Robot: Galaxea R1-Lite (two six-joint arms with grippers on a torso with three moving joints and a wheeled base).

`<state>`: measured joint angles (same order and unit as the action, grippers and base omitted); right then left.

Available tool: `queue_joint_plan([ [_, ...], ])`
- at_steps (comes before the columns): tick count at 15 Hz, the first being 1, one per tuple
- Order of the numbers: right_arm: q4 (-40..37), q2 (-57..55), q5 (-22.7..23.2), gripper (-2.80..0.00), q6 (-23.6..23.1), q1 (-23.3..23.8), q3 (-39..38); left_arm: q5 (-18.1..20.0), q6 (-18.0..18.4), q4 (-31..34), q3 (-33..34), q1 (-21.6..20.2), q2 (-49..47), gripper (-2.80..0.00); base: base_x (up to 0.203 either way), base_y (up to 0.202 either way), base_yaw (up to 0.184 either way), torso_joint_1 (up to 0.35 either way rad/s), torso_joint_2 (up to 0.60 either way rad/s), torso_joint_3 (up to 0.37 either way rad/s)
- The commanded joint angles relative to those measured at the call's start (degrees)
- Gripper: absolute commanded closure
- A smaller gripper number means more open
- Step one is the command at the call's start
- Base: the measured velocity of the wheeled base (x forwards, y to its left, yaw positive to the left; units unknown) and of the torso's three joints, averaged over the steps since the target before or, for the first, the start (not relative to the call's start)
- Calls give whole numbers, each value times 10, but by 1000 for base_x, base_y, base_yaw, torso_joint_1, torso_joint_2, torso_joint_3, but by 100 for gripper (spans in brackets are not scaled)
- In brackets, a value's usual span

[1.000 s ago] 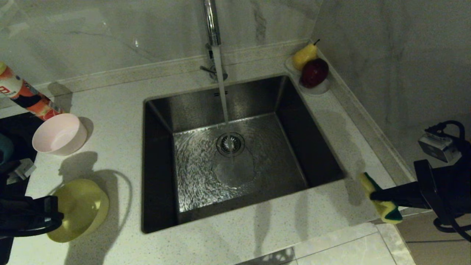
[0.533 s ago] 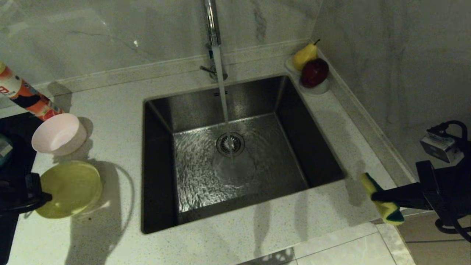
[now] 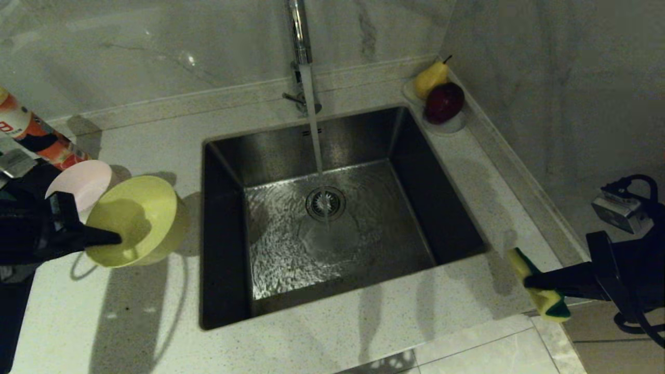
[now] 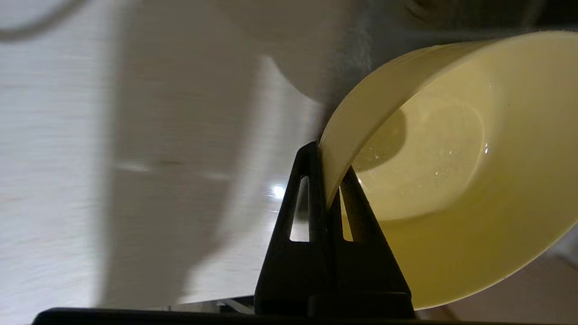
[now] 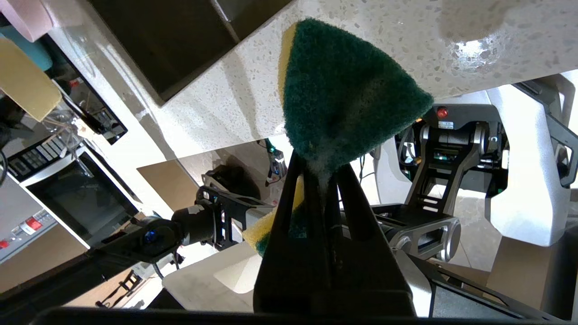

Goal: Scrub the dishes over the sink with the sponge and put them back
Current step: Wash the bowl

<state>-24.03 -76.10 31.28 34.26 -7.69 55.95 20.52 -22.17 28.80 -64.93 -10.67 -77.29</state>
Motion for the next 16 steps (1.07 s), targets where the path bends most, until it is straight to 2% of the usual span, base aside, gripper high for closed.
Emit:
queue_joint_plan([
  [1,-2,14,2,0,2,-4,0,-45,-33,-20,-15,99,-22,0,0,0,0,0,0,0],
  [4,-1,28,2,0,2,-5,-8,-159,-92,-93,-37,216,-104,0,0,0,0,0,0,0],
  [6,-1,29,2,0,1,-5,-6,-197,-115,-109,-71,258,-157,0,0,0,0,0,0,0],
  [8,0,32,3,0,0,-6,-4,-214,-145,-115,-113,282,-204,0,0,0,0,0,0,0],
  [12,0,45,12,0,0,-6,-8,-259,-183,-117,-181,328,-286,0,0,0,0,0,0,0],
  [14,0,46,15,0,0,-6,-8,-265,-199,-117,-208,354,-315,0,0,0,0,0,0,0],
  [16,0,50,19,0,-1,-6,-7,-265,-204,-121,-221,362,-330,0,0,0,0,0,0,0],
])
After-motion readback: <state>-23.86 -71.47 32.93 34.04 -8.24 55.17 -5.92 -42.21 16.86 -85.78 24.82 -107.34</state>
